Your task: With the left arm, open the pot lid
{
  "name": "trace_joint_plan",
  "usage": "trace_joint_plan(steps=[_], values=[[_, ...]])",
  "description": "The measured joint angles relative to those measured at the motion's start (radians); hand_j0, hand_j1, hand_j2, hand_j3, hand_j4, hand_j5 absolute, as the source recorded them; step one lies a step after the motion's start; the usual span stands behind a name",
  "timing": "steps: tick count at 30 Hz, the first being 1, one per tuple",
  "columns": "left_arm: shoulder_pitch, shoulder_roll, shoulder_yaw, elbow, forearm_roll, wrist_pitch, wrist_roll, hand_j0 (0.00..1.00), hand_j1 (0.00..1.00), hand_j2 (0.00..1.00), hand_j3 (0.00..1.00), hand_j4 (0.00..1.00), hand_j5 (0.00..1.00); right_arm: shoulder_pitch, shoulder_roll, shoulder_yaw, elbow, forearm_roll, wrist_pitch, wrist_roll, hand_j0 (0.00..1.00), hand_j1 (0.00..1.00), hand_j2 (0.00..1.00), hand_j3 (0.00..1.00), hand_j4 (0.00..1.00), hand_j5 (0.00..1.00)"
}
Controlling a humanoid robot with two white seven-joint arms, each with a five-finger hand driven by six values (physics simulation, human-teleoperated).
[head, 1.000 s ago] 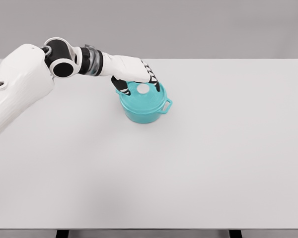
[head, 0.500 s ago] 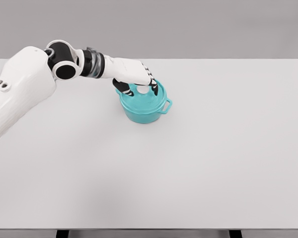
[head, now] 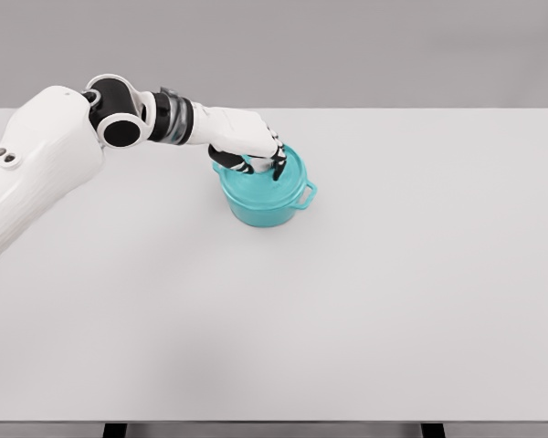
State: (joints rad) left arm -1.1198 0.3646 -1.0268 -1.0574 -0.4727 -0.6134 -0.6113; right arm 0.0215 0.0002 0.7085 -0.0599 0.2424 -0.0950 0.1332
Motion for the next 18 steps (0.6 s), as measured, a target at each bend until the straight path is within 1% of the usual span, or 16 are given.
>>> trace_joint_plan(steps=[4, 7, 11, 17, 18], values=[[-0.005, 0.01, 0.005, -0.003, 0.002, 0.0, 0.0, 0.51, 0.51, 0.51, 0.51, 0.51, 0.51, 0.0, 0.0, 0.0, 0.0, 0.0, 0.0, 0.0, 1.0, 1.0, 1.0, 1.0, 1.0, 1.0], [-0.011, 0.042, 0.011, -0.008, 0.005, 0.0, 0.0, 0.51, 0.51, 0.51, 0.51, 0.51, 0.51, 0.0, 0.0, 0.0, 0.0, 0.0, 0.0, 0.0, 1.0, 1.0, 1.0, 1.0, 1.0, 1.0], [-0.012, 0.114, 0.017, -0.014, 0.007, 0.0, 0.0, 0.48, 0.48, 0.48, 0.48, 0.48, 0.48, 0.0, 0.0, 0.0, 0.0, 0.0, 0.0, 0.0, 1.0, 1.0, 1.0, 1.0, 1.0, 1.0], [0.003, 0.257, 0.038, -0.054, 0.005, 0.0, 0.0, 0.49, 0.49, 0.49, 0.49, 0.49, 0.49, 0.0, 0.0, 0.0, 0.0, 0.0, 0.0, 0.0, 1.0, 1.0, 1.0, 1.0, 1.0, 1.0], [0.017, 0.278, 0.041, -0.056, 0.006, 0.0, 0.0, 0.5, 0.5, 0.5, 0.5, 0.5, 0.5, 0.0, 0.0, 0.0, 0.0, 0.0, 0.0, 0.0, 1.0, 1.0, 1.0, 1.0, 1.0, 1.0]])
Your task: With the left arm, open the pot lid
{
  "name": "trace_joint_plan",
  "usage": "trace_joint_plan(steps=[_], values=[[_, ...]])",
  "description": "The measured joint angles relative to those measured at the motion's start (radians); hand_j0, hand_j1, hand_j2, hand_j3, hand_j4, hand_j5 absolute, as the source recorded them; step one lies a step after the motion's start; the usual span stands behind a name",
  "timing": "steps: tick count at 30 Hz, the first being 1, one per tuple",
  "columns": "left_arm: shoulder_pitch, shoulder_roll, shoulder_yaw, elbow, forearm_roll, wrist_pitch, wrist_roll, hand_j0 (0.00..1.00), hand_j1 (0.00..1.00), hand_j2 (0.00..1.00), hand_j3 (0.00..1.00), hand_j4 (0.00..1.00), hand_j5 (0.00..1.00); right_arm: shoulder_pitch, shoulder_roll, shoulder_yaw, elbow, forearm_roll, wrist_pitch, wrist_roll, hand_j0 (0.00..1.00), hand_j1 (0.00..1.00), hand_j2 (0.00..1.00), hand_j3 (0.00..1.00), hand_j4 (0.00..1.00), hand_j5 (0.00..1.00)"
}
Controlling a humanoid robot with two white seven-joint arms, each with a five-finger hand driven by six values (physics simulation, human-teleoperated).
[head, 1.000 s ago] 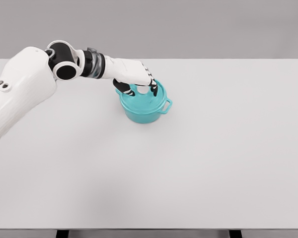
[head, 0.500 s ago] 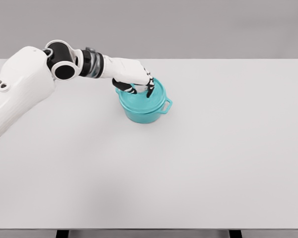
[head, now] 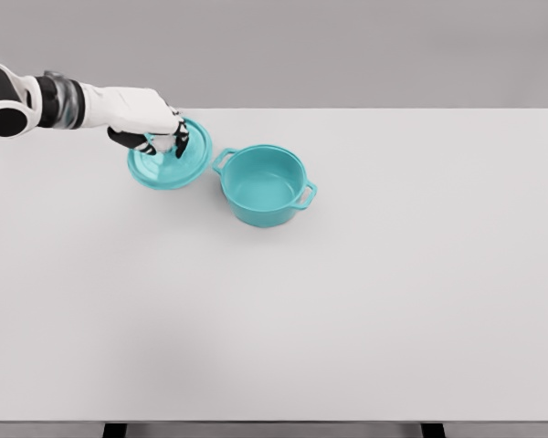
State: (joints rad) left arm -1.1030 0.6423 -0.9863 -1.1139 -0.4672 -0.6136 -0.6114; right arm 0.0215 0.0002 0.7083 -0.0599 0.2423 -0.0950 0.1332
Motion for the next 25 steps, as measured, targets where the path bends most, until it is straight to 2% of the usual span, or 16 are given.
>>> trace_joint_plan(steps=[3, 7, 11, 13, 16, 19, 21, 25], values=[[0.012, 0.044, 0.005, -0.004, -0.002, 0.0, 0.0, 0.53, 0.53, 0.53, 0.53, 0.53, 0.53, 0.0, 0.0, 0.0, 0.0, 0.0, 0.0, 0.0, 1.0, 1.0, 1.0, 1.0, 1.0, 1.0], [0.022, 0.064, 0.006, -0.003, -0.001, 0.0, 0.0, 0.76, 0.76, 0.76, 0.76, 0.76, 0.76, 0.0, 0.0, 0.0, 0.0, 0.0, 0.0, 0.0, 1.0, 1.0, 1.0, 1.0, 1.0, 1.0], [0.023, 0.069, 0.009, -0.001, 0.0, 0.0, 0.0, 0.89, 0.89, 0.89, 0.89, 0.89, 0.89, 0.0, 0.0, 0.0, 0.0, 0.0, 0.0, 0.0, 1.0, 1.0, 1.0, 1.0, 1.0, 1.0], [0.023, 0.069, 0.01, -0.001, 0.0, 0.0, 0.0, 1.0, 1.0, 1.0, 1.0, 1.0, 1.0, 0.0, 0.0, 0.0, 0.0, 0.0, 0.0, 0.0, 1.0, 1.0, 1.0, 1.0, 1.0, 1.0], [0.034, 0.072, 0.009, 0.008, 0.013, 0.0, 0.0, 1.0, 1.0, 1.0, 1.0, 1.0, 1.0, 0.0, 0.0, 0.0, 0.0, 0.0, 0.0, 0.0, 1.0, 1.0, 1.0, 1.0, 1.0, 1.0], [0.052, 0.109, 0.014, 0.05, 0.089, 0.0, 0.0, 1.0, 1.0, 1.0, 1.0, 1.0, 1.0, 0.0, 0.0, 0.0, 0.0, 0.0, 0.0, 0.0, 1.0, 1.0, 1.0, 1.0, 1.0, 1.0], [0.08, 0.144, 0.042, 0.095, 0.132, 0.0, 0.0, 1.0, 1.0, 1.0, 1.0, 1.0, 1.0, 0.0, 0.0, 0.0, 0.0, 0.0, 0.0, 0.0, 1.0, 1.0, 1.0, 1.0, 1.0, 1.0], [0.083, 0.174, 0.077, 0.165, 0.164, 0.0, 0.0, 1.0, 1.0, 1.0, 1.0, 1.0, 1.0, 0.0, 0.0, 0.0, 0.0, 0.0, 0.0, 0.0, 1.0, 1.0, 1.0, 1.0, 1.0, 1.0]])
